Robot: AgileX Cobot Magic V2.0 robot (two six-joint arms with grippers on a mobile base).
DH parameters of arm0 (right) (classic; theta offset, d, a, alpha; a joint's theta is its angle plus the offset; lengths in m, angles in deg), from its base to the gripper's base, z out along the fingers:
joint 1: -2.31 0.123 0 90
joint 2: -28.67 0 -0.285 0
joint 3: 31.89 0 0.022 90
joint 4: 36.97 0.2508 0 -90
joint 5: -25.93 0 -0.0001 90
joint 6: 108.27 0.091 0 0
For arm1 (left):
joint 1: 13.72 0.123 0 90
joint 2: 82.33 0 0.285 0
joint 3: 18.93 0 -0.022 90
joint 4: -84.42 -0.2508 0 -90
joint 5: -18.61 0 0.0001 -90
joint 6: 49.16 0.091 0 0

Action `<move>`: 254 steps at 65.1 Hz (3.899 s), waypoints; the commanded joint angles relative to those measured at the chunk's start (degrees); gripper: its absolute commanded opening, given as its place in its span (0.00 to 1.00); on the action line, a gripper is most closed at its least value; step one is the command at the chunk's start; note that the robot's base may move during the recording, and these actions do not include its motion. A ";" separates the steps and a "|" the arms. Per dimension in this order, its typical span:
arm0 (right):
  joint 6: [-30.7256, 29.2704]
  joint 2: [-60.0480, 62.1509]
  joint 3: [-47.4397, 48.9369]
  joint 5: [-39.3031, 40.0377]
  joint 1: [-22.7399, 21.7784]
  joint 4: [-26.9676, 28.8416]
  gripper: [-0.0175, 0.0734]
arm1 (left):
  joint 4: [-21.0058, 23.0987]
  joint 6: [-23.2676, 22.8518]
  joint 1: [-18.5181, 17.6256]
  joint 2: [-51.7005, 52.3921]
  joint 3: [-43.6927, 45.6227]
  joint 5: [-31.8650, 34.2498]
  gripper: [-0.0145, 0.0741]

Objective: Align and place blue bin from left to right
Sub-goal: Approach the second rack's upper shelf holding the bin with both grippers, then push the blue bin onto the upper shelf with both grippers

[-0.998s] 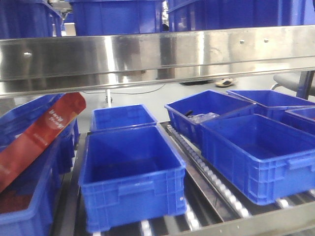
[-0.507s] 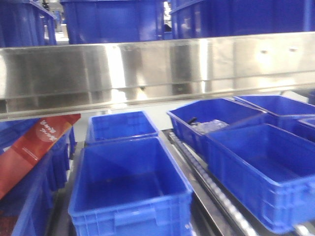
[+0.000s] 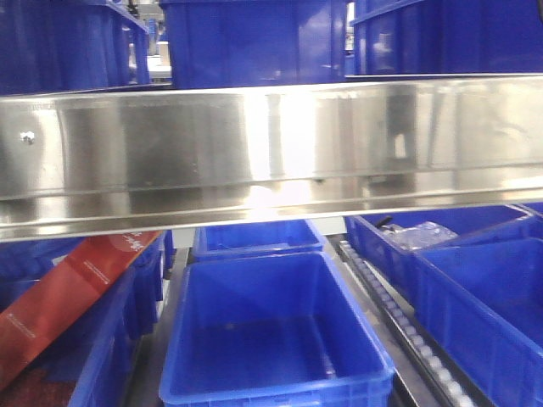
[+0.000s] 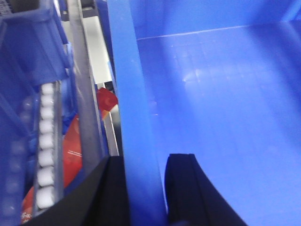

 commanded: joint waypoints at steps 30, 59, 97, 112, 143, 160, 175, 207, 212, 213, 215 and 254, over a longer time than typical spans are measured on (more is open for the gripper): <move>-1.27 1.15 1.15 9.57 0.08 -0.98 0.10 | 0.03 1.06 -0.24 1.17 0.81 4.27 0.15; -1.27 1.15 1.15 9.57 0.08 -0.98 0.10 | 0.03 1.06 -0.24 1.17 0.81 4.27 0.15; -1.27 1.15 1.15 9.57 0.08 -0.98 0.10 | 0.03 1.06 -0.24 1.17 0.81 4.27 0.15; -1.27 1.15 1.15 9.57 0.08 -0.98 0.10 | 0.03 1.06 -0.24 1.17 0.81 4.83 0.15; -4.89 -1.78 1.15 11.81 -3.86 -1.26 0.10 | 6.62 -0.68 -0.24 -3.97 0.81 7.05 0.15; -6.00 -8.02 1.15 13.30 -4.14 -1.39 0.10 | 3.87 -2.02 -0.24 -9.05 0.81 6.92 0.15; -6.37 -11.03 1.15 13.42 -4.14 -1.39 0.19 | 2.28 -2.02 -0.24 -11.20 0.81 6.83 0.20; -6.37 -9.99 1.15 12.70 -4.14 -1.39 0.79 | 1.76 -2.02 -0.24 -10.17 0.81 4.44 0.84; -6.37 -8.67 1.15 12.03 -4.14 -1.39 0.76 | 1.87 -2.02 -0.24 -8.76 0.81 3.46 0.84; -6.37 -8.23 1.15 11.64 -4.14 -1.39 0.75 | 1.87 -2.02 -0.24 -8.31 0.81 3.19 0.84; -6.37 -7.45 1.15 11.25 -4.14 -1.39 0.71 | 2.08 -2.02 -0.24 -7.55 0.81 2.71 0.84; -6.46 6.95 -3.26 3.72 -4.14 -1.39 0.10 | 3.17 7.05 -0.24 10.03 -4.04 -2.56 0.17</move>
